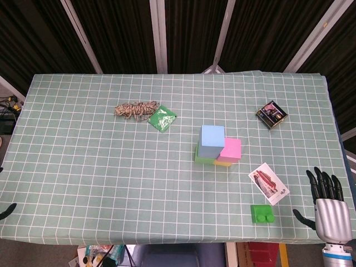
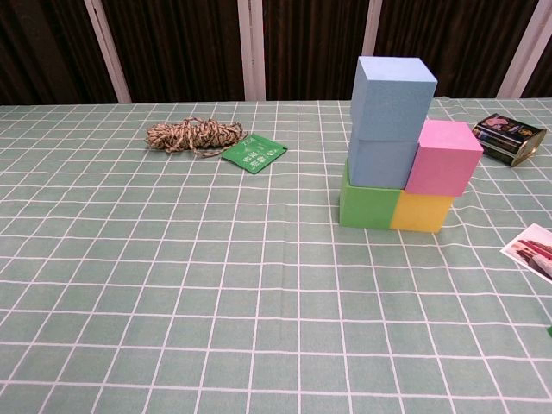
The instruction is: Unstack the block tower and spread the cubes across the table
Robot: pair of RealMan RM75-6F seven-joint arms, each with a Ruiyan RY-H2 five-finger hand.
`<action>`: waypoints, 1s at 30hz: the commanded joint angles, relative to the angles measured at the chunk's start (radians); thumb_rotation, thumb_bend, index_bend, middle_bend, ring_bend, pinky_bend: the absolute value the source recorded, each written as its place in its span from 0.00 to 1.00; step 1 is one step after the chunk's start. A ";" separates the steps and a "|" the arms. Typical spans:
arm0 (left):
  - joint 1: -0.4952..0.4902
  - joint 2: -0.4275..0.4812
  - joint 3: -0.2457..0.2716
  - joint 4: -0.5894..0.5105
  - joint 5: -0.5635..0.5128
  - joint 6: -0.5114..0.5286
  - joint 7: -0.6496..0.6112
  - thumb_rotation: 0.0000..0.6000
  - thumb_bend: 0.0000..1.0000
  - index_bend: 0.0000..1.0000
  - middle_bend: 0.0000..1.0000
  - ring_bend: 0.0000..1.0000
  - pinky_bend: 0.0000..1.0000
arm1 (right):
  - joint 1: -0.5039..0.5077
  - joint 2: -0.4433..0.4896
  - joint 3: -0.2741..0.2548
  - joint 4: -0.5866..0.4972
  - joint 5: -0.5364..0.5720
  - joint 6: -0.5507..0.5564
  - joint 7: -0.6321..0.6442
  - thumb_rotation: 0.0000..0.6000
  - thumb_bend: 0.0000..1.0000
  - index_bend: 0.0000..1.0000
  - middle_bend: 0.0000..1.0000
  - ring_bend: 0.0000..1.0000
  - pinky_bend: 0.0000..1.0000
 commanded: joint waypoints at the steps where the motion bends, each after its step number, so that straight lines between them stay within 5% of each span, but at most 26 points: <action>1: -0.003 -0.002 -0.002 0.001 -0.003 -0.005 0.005 1.00 0.19 0.17 0.00 0.00 0.08 | 0.002 0.002 0.000 0.002 0.000 -0.004 0.006 1.00 0.13 0.00 0.00 0.00 0.00; 16: -0.010 -0.016 -0.006 -0.001 -0.002 -0.006 0.014 1.00 0.19 0.17 0.00 0.00 0.08 | 0.024 0.028 -0.023 0.012 -0.017 -0.058 0.119 1.00 0.13 0.00 0.00 0.00 0.00; 22: -0.003 -0.014 0.008 -0.001 0.013 -0.001 0.035 1.00 0.19 0.17 0.00 0.00 0.08 | 0.060 0.013 -0.022 0.005 -0.018 -0.113 0.268 1.00 0.13 0.00 0.00 0.00 0.00; 30: -0.006 -0.018 -0.003 -0.006 -0.002 0.000 0.026 1.00 0.19 0.17 0.00 0.00 0.08 | 0.182 -0.028 0.052 0.023 0.108 -0.304 0.461 1.00 0.13 0.00 0.00 0.00 0.00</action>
